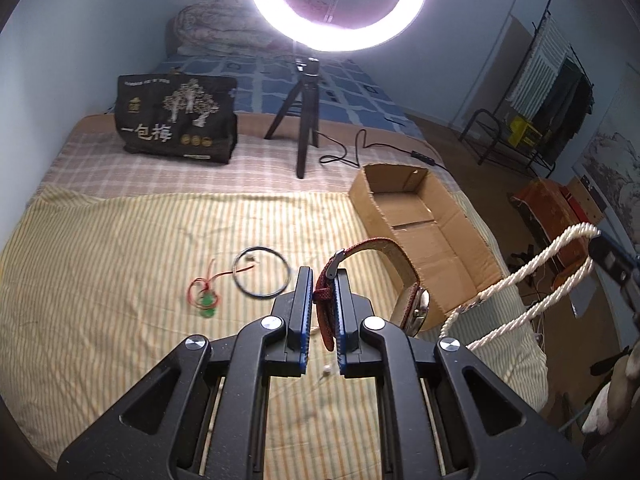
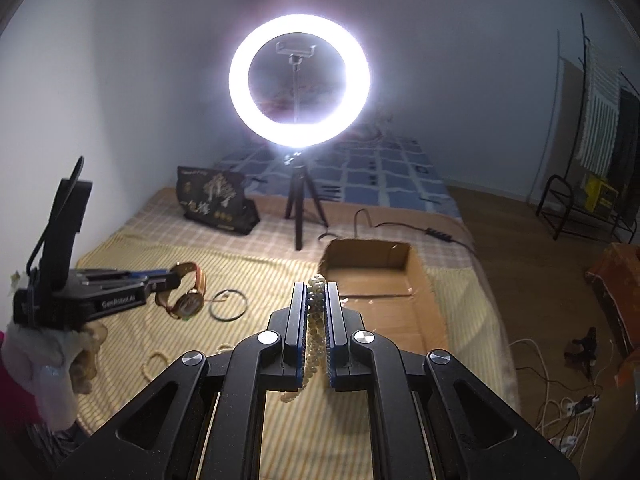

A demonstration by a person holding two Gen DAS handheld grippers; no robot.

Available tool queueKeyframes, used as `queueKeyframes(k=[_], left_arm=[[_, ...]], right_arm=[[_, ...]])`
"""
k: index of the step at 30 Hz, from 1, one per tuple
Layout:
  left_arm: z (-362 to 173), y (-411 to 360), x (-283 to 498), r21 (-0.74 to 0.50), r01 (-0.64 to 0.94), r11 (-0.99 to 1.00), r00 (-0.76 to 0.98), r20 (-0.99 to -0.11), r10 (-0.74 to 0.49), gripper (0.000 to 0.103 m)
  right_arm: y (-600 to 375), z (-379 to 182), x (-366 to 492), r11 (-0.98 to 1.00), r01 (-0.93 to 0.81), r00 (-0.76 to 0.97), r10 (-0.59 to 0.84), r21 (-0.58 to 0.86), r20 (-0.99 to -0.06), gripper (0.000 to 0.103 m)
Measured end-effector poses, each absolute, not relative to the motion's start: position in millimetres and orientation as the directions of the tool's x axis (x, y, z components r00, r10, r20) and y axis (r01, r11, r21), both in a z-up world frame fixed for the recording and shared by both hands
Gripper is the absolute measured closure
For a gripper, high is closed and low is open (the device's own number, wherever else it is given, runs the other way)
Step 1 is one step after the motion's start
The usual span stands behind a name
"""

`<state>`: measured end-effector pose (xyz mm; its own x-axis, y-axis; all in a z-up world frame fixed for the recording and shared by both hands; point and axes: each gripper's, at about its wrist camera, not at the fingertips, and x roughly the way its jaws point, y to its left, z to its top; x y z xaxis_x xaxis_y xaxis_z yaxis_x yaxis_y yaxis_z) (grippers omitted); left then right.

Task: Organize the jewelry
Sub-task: 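Carry the watch in the left tool and the necklace in the right tool over the box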

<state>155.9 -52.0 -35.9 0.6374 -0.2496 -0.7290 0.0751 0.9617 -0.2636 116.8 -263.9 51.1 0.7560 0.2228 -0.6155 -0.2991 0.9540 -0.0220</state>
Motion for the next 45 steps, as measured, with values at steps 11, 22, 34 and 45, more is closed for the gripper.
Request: queueKeyframes(k=[11,22,34,45], left_arm=[[-35.7,-94.6,174.5,-0.258,0.121,0.959,0.628,-0.728,-0.275,0.095],[-41.9,-141.5,199.3,-0.256,0.168,0.952,0.612,-0.73,-0.304,0.095],[-61.6,-174.3,232.6,-0.235,0.185,0.954,0.587,-0.752,-0.299,0.095],[-81.7,-180.8,260.6,-0.24,0.156,0.958,0.565,-0.774,-0.286,0.095]], right_arm=[[-293.4,60.5,139.6,0.971,-0.236,0.791,0.168,-0.04,-0.589,0.097],[-326.4,63.2,161.5,0.984,-0.174,0.806,0.13,-0.021,-0.578,0.097],[-349.0,30.1,190.3,0.989,-0.148,0.766,0.116,0.002,-0.633,0.097],[-360.3,-1.0,205.5,0.989,-0.144,0.72,0.13,0.036,-0.682,0.097]])
